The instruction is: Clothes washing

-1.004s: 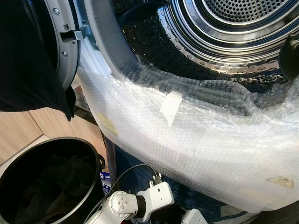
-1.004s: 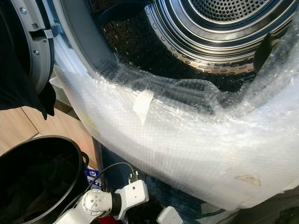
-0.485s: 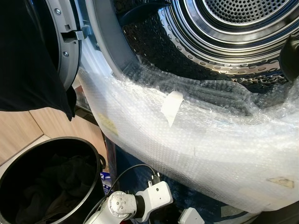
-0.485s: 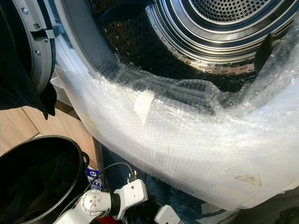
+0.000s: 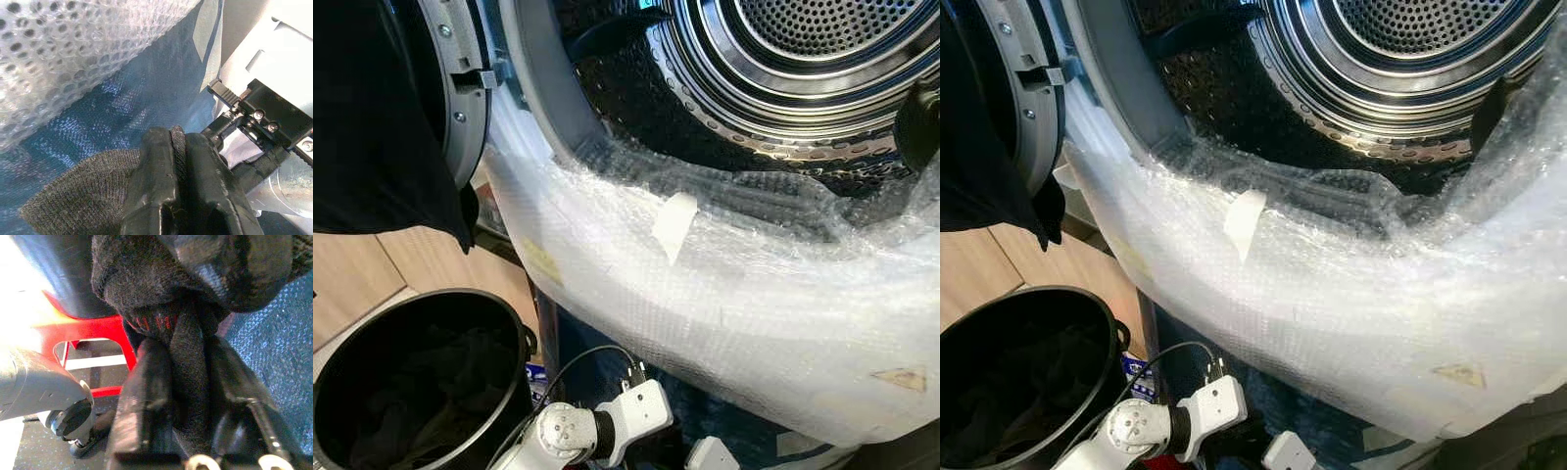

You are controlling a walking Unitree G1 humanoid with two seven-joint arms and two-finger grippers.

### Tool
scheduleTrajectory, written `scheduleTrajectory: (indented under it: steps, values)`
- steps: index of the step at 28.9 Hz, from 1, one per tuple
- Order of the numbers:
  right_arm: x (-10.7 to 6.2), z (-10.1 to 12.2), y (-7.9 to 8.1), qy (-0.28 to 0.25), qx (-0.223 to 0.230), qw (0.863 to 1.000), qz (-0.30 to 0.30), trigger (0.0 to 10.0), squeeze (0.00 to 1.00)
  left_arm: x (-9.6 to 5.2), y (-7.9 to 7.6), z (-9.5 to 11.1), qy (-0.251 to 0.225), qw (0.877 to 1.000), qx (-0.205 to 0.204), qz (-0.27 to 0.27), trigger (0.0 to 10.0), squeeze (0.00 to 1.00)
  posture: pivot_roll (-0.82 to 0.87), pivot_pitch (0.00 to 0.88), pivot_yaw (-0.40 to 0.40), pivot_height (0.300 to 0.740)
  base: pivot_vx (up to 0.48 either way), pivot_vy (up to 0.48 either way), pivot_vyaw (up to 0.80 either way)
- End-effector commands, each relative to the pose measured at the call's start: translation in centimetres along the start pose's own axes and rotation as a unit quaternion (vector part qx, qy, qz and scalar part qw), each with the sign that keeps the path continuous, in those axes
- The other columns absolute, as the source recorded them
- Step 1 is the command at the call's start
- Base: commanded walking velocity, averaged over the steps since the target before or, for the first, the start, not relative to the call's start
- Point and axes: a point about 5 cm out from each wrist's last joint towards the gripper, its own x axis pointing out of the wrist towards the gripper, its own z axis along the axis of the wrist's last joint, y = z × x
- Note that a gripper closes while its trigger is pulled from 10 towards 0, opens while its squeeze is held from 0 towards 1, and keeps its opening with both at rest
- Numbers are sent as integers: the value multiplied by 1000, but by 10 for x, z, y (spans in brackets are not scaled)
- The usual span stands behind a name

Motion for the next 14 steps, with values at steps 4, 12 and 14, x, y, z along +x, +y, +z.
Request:
scheduleTrajectory:
  steps: [4,12,14]
  values:
    - [1,0,0,-1,-5,1000,10,0,0,-2,-1,-3,1,1000,-1,-3,10000,0,13,0,-27,740,0,0,0]
    - [1,-1,3,1,-6,1000,23,0,0,-3,-2,-4,-1,1000,-3,-4,10000,0,13,0,-30,740,0,0,0]
    - [1,-1,4,1,-4,1000,26,0,0,-3,-3,-5,-1,1000,-3,-6,10000,0,14,0,-30,740,0,0,0]
